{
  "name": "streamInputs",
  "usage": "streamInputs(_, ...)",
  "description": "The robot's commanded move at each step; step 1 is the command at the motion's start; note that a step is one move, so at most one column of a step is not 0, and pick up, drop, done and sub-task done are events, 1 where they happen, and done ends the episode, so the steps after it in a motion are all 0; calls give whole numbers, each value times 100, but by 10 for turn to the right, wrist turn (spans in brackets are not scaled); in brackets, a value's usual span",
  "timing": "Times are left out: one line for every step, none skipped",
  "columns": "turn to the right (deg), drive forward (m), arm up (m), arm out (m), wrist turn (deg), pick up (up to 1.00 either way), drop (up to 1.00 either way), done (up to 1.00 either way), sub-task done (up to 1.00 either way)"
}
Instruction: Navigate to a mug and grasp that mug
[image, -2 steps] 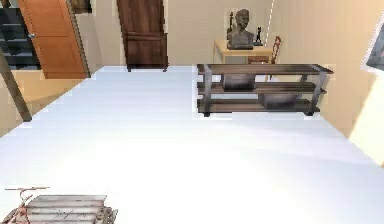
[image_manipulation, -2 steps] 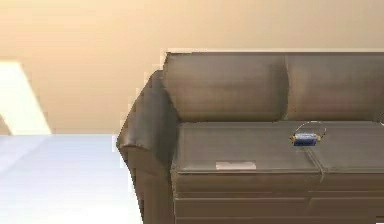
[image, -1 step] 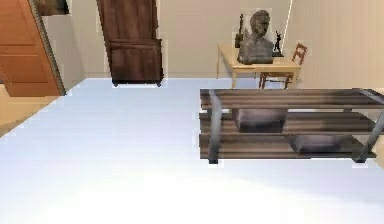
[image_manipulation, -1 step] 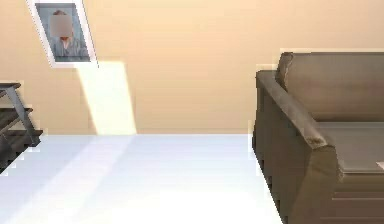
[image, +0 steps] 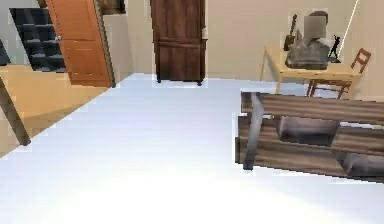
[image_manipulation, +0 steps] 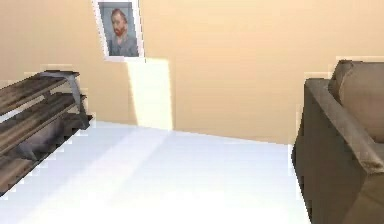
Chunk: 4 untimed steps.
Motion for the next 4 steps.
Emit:
streamInputs(0, 25, 0, 0, 0, 0, 0, 0, 0)
streamInputs(-330, 0, 0, 0, 0, 0, 0, 0, 0)
streamInputs(0, 100, 0, 0, 0, 0, 0, 0, 0)
streamInputs(0, 100, 0, 0, 0, 0, 0, 0, 0)
